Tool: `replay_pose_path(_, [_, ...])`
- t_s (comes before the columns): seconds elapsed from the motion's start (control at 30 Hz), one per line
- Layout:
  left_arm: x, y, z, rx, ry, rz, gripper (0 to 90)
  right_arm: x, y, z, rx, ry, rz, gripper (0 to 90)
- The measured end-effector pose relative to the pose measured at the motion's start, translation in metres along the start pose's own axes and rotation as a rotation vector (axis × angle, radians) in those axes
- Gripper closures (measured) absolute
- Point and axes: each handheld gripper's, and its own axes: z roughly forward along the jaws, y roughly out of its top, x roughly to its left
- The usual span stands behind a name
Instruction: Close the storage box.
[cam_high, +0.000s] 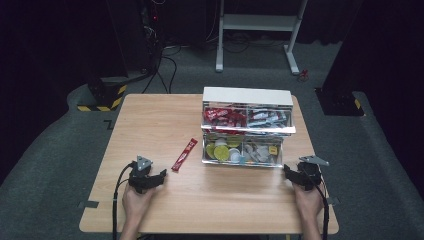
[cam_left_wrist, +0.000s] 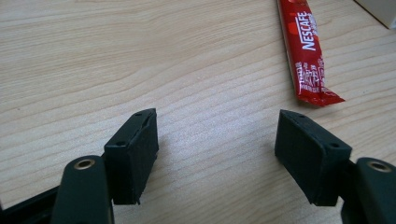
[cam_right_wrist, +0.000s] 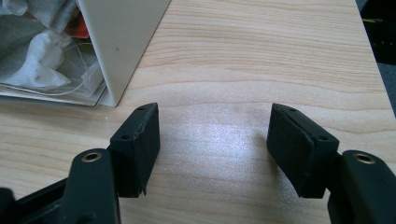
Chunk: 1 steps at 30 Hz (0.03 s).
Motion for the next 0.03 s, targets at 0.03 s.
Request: replay_pose_path(0.03, [0.0, 0.0, 0.0, -0.001, 0.001, 0.0, 30.6, 0.0, 0.0, 0.0, 0.0, 0.0, 0.0, 34.0])
